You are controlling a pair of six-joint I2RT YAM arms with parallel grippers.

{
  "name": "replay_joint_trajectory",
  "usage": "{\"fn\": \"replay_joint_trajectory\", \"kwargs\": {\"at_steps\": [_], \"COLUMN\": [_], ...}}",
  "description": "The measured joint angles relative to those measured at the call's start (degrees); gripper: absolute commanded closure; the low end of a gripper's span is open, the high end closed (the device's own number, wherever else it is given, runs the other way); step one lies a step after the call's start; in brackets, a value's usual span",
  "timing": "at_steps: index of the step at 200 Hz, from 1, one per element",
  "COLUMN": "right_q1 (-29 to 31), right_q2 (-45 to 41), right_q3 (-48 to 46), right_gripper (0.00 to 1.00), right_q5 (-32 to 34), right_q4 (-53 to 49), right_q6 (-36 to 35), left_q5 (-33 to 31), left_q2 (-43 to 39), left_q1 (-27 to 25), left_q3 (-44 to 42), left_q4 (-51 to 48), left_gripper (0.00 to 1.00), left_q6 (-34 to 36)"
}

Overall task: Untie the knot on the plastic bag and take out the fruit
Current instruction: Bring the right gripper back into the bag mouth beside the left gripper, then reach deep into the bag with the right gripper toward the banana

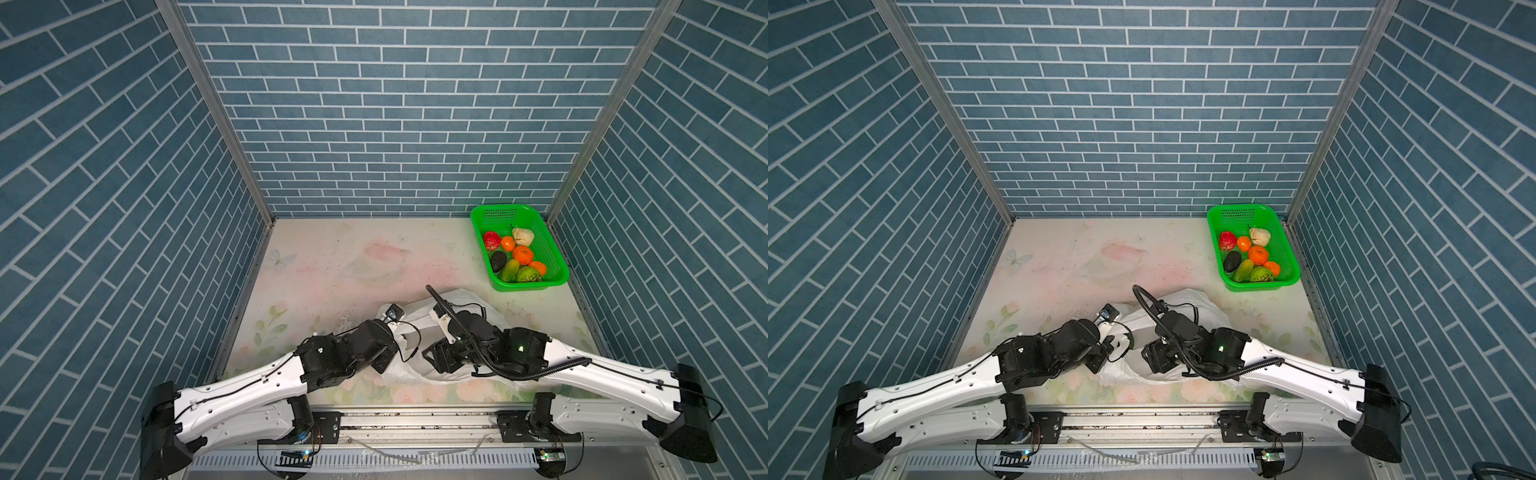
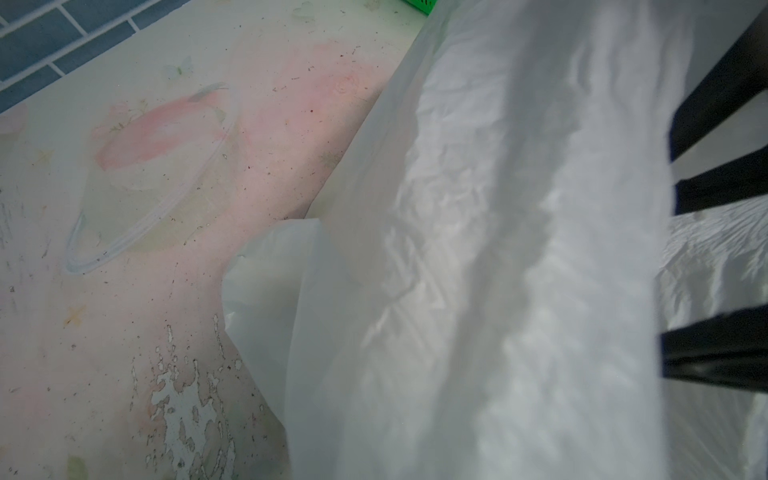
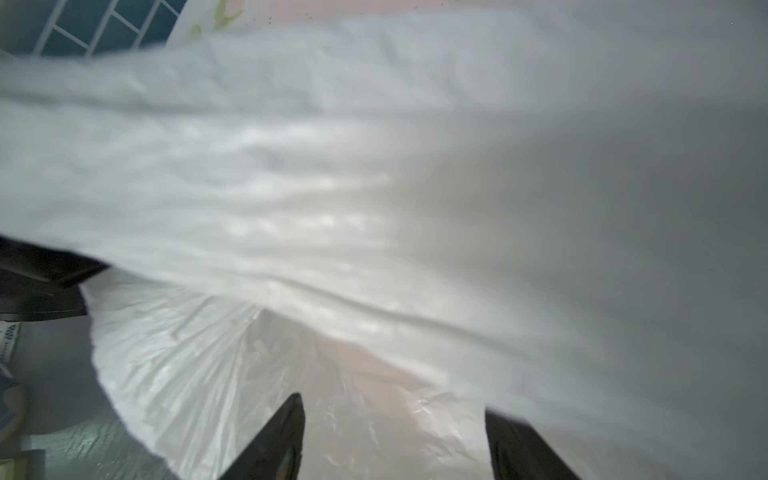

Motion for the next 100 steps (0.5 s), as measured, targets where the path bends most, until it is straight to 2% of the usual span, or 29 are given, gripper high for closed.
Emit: {"fn": "replay_joint_trajectory", "kwargs": {"at_steps": [40, 100], "right_q1": [2.08, 7.39], "right_q2": [0.17, -2.67], "right_q3": [-4.55, -6.47], "right_gripper": [0.36, 0.36], "right_q5": [2.95, 7.52], "right_q4": [3.56, 4.26], "right_q6": [0.48, 1.97], "left_q5": [0.09, 0.68], "left_q2": [1.38, 4.92], "left_q1": [0.11, 0.28], "left_q3": [1.42, 5.53], "left_q4": [0.85, 2.08], "left_gripper": [1.0, 1.0], "left_q6": [-0.44, -1.25]}}
